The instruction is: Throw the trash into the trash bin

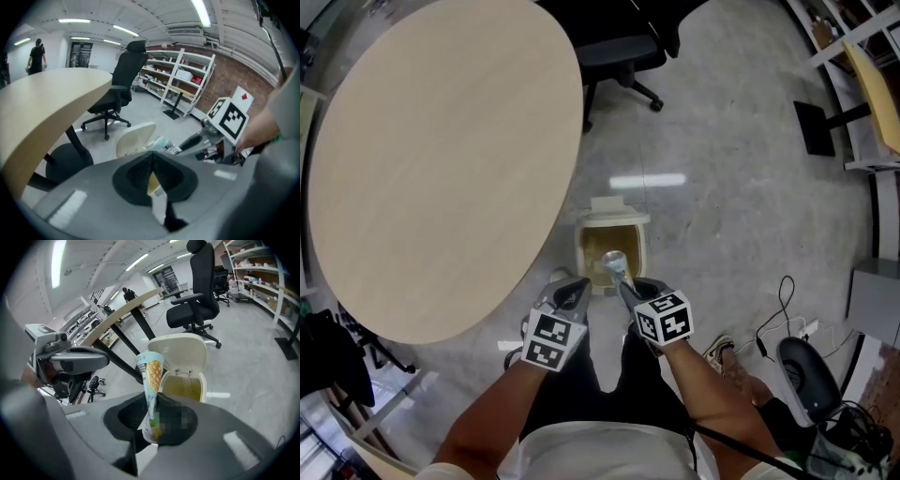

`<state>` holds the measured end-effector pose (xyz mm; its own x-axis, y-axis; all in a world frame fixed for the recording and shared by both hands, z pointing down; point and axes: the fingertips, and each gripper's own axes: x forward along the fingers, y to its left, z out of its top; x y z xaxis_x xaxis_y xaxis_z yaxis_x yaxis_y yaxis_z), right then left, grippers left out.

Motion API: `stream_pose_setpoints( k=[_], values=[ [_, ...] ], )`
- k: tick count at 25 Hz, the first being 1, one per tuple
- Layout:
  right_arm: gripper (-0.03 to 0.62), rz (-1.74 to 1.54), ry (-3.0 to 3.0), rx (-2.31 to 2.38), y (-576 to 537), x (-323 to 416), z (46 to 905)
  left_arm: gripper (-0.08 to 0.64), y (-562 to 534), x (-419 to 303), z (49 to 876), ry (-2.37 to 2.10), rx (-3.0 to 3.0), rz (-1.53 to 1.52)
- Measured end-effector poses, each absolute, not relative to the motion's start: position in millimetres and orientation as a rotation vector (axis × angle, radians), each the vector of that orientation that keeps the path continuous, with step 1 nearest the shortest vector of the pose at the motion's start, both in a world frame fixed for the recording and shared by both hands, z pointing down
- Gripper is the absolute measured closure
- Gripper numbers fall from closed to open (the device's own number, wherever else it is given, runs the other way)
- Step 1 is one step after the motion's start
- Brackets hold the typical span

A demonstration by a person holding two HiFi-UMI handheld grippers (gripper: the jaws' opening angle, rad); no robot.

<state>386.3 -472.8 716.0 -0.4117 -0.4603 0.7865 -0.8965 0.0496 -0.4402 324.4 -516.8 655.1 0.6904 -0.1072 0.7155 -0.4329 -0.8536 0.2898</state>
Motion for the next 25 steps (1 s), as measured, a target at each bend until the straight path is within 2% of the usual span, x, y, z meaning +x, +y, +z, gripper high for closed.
stream_pose_setpoints(
  k=[8,14,25],
  values=[
    [0.532,1.25,-1.773,1.307,-476,382,796,0.552,-508,343,703,-0.131,2.553,1.157],
    [0.532,1.272,-1.725,1.28,-485,374,827,0.552,-508,326,746,-0.19,2.37,1.222],
    [0.529,1.182,-1.694,1.181,-517,371,876,0.552,-519,338,799,-0.197,2.331,1.231]
  ],
)
